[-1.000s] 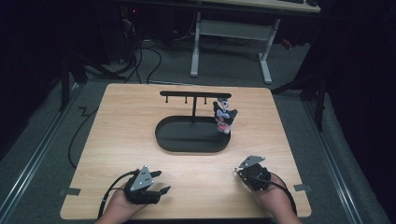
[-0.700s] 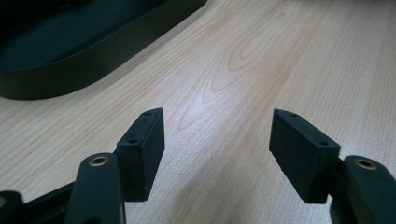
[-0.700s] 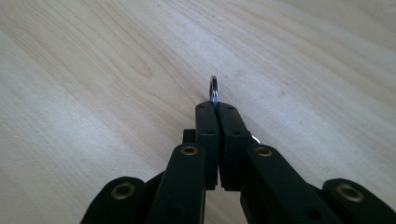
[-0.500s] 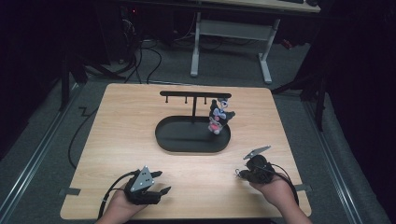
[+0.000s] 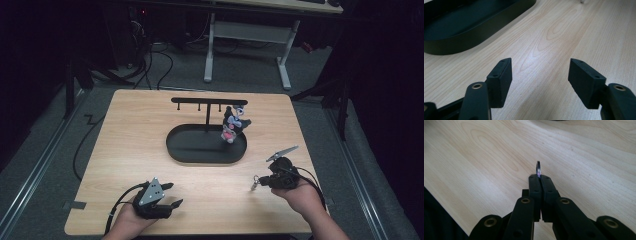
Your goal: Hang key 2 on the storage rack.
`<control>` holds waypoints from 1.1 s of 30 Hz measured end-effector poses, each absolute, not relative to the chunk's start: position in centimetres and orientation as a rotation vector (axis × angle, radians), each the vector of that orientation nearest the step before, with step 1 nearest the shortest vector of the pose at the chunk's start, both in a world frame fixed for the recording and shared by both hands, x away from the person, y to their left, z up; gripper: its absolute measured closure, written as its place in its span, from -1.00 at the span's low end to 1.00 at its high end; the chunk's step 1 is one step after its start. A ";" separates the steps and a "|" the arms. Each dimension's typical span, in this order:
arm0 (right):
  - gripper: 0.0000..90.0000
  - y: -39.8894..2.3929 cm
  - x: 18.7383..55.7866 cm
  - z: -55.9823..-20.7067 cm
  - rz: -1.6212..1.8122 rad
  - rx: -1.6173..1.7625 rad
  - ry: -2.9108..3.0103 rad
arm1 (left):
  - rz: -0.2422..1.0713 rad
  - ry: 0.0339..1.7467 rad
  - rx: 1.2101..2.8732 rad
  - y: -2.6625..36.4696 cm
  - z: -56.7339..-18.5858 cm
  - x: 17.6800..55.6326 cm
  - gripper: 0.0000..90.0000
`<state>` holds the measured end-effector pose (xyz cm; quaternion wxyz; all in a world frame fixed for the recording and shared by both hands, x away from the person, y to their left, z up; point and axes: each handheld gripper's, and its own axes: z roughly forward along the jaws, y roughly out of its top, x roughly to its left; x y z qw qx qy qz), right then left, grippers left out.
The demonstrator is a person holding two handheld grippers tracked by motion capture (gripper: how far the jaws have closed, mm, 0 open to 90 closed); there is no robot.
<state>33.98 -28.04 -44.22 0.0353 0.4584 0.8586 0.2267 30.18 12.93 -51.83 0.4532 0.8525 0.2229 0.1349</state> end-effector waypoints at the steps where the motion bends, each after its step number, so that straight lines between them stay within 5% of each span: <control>1: 0.99 -28.1 34.0 -44.0 0.708 1.410 2.638 | 0.333 0.550 2.105 12.9 -51.8 30.2 -0.19; 33: 0.99 -26.3 36.4 -39.4 0.776 1.372 2.581 | 0.321 0.544 2.079 12.8 -51.9 30.4 -0.19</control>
